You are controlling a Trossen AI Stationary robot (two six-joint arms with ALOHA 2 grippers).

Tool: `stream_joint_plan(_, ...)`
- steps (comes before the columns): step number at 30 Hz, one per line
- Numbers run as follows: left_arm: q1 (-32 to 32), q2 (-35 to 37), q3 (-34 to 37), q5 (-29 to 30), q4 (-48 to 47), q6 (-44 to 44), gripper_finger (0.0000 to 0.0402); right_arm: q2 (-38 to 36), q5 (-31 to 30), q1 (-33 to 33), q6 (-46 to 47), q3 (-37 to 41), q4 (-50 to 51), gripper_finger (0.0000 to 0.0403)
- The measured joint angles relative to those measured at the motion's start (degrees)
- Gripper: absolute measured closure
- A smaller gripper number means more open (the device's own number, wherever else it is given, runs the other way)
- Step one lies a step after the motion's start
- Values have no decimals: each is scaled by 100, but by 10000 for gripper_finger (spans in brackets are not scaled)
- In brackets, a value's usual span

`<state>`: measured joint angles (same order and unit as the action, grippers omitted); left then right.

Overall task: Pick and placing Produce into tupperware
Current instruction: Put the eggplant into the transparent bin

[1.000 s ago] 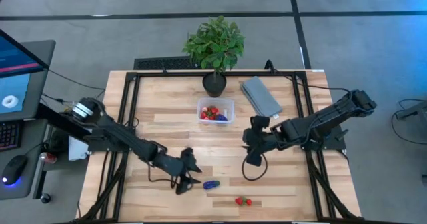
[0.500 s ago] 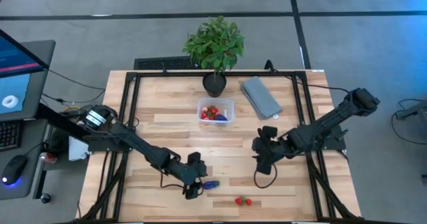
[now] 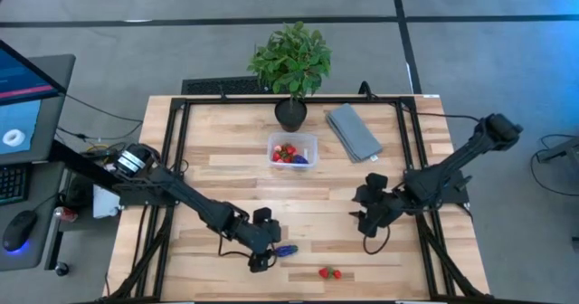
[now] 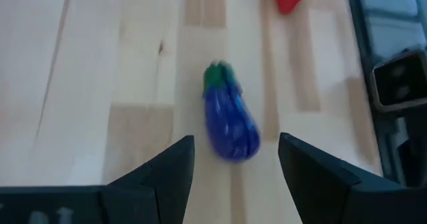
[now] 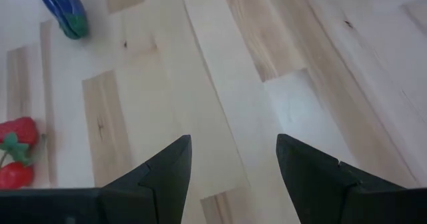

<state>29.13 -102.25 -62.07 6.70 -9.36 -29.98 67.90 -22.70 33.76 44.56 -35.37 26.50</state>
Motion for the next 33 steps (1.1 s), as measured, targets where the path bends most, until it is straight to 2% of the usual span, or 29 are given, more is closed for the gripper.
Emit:
stream_joint_plan(9,135,-173,-327,126,-417,-100,194,-529,-681,298,-129,96,-75,159)
stream_joint_plan(18,211,-821,-951,132,-1102,-235,194,-1134,-1445,605,-304,89,-184,159)
stream_joint_plan(25,188,-893,-981,279,-1085,-374,194,-1378,-1509,675,-317,94,-88,159)
stream_joint_plan(33,170,-893,-969,258,-1029,-422,194,-1324,-1509,662,-435,89,-128,159)
